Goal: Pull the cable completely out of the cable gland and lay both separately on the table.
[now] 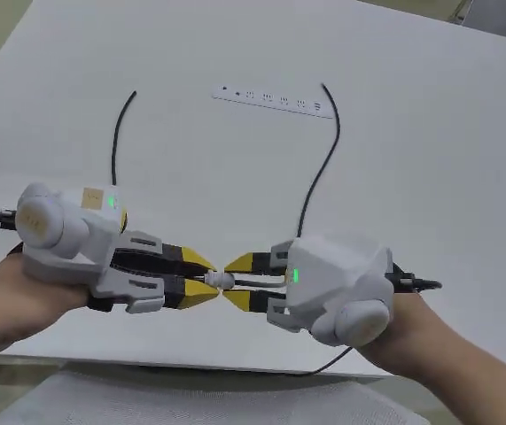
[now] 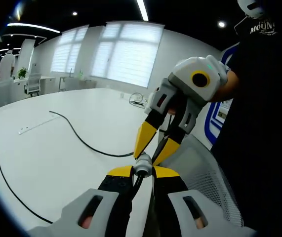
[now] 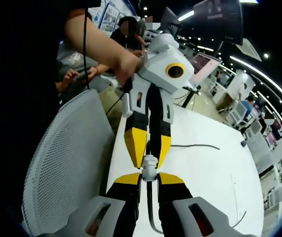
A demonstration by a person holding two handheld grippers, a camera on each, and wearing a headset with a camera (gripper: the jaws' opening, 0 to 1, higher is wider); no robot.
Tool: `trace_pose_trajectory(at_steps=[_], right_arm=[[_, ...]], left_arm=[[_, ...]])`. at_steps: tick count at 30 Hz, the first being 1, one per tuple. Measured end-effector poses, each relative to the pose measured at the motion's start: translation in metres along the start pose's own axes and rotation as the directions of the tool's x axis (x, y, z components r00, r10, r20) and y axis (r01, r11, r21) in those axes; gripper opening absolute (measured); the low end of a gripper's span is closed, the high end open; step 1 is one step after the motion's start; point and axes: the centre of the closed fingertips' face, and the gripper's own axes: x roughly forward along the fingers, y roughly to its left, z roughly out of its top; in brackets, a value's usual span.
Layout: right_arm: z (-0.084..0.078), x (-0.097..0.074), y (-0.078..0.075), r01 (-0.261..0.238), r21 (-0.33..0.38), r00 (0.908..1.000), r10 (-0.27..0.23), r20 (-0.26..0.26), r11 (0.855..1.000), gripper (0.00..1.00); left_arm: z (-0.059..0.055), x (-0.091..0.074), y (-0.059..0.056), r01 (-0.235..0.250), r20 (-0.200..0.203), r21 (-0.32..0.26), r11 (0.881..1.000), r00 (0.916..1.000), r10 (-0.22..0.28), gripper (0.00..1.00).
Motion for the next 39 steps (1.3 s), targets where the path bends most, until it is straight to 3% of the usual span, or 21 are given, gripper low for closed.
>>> trace_pose_trajectory(at_steps=[6,9,10,12,13,14,16,17,18,19,20,21,22,25,27,30,31,32,35,36,39], right_arm=[[0.006,-0.004,-0.002,-0.021,0.129,0.998,0.013,0.062,0.991,0.15],[0.008,-0.011,-0.005,-0.083,0.312,0.9919,0.048,0.118,0.947,0.24],[0.006,-0.015,-0.009,-0.115,0.38,0.987,0.063,0.148,0.918,0.23],[0.009,-0.021,-0.01,-0.258,0.588,0.9586,0.128,0.255,0.766,0.22],[0.005,-0.021,-0.018,-0.278,0.66,0.9537,0.12,0.276,0.698,0.23],[0.006,-0.022,-0.023,-0.326,0.692,0.9368,0.122,0.328,0.644,0.24],[0.007,-0.025,-0.021,-0.511,0.748,0.8591,0.224,0.46,0.423,0.21],[0.005,-0.024,-0.02,-0.527,0.749,0.8497,0.239,0.47,0.401,0.19],[0.002,-0.022,-0.017,-0.569,0.756,0.8204,0.281,0.498,0.322,0.19],[-0.001,-0.02,-0.014,-0.584,0.761,0.8062,0.311,0.504,0.281,0.2],[-0.006,-0.014,-0.016,-0.578,0.77,0.8086,0.314,0.497,0.271,0.21],[-0.009,-0.009,-0.019,-0.572,0.769,0.8141,0.31,0.491,0.286,0.21],[-0.005,-0.009,-0.016,-0.59,0.757,0.8018,0.313,0.509,0.28,0.21],[0.009,-0.013,-0.006,-0.652,0.736,0.7438,0.346,0.572,0.185,0.18],[0.009,-0.01,0.004,-0.647,0.733,0.7445,0.379,0.55,0.209,0.17],[0.01,-0.008,0.01,-0.646,0.733,0.7452,0.383,0.546,0.213,0.14],[0.013,-0.009,0.011,-0.656,0.718,0.7414,0.379,0.554,0.233,0.12],[0.012,-0.009,0.008,-0.664,0.696,0.7393,0.38,0.556,0.272,0.09],[0.009,-0.007,0.006,-0.639,0.663,0.7685,0.37,0.522,0.39,0.09],[0.007,-0.006,0.004,-0.618,0.639,0.7864,0.364,0.499,0.459,0.09],[0.01,-0.004,0.004,-0.549,0.562,0.8326,0.348,0.431,0.618,0.08]], left_arm=[[0.002,0.0,-0.003,0.007,0.0,0.021,1.0,1.0,-0.007,0.15],[0.005,0.0,-0.004,0.009,0.008,0.033,0.999,0.9999,-0.009,0.15],[0.006,0.0,-0.005,0.014,0.011,0.042,0.999,0.9998,-0.015,0.15],[0.005,0.0,-0.007,0.025,0.0,0.071,0.997,0.9997,-0.025,0.15],[0.004,0.0,-0.008,0.029,-0.006,0.086,0.996,0.9996,-0.029,0.15],[0.004,0.0,-0.008,0.032,-0.009,0.1,0.994,0.9995,-0.031,0.15],[0.005,0.0,-0.01,0.037,-0.008,0.122,0.992,0.9993,-0.036,0.15],[0.006,-0.001,-0.01,0.041,-0.005,0.135,0.99,0.9992,-0.04,0.15],[0.007,-0.001,-0.011,0.042,-0.004,0.141,0.989,0.9991,-0.042,0.15],[0.007,-0.002,-0.011,0.043,-0.002,0.149,0.988,0.9991,-0.043,0.15],[0.008,-0.002,-0.011,0.045,-0.001,0.153,0.987,0.999,-0.045,0.15],[0.009,-0.002,-0.01,0.046,-0.001,0.156,0.987,0.9989,-0.046,0.15],[0.009,-0.003,-0.01,0.045,-0.002,0.157,0.987,0.999,-0.045,0.15],[0.009,-0.003,-0.01,0.048,-0.007,0.165,0.985,0.9989,-0.047,0.15],[0.009,-0.003,-0.01,0.051,-0.008,0.167,0.985,0.9987,-0.05,0.15],[0.009,-0.002,-0.012,0.062,-0.012,0.17,0.983,0.9981,-0.061,0.15],[0.007,-0.002,-0.012,0.062,-0.017,0.17,0.983,0.998,-0.06,0.15],[0.005,-0.001,-0.011,0.059,-0.029,0.169,0.984,0.9981,-0.055,0.15],[0.002,-0.002,-0.008,0.056,-0.03,0.136,0.989,0.9982,-0.053,0.15],[0.001,-0.002,-0.007,0.054,-0.029,0.131,0.99,0.9983,-0.051,0.15],[0.0,-0.004,-0.004,0.045,-0.027,0.1,0.994,0.9987,-0.043,0.15]])
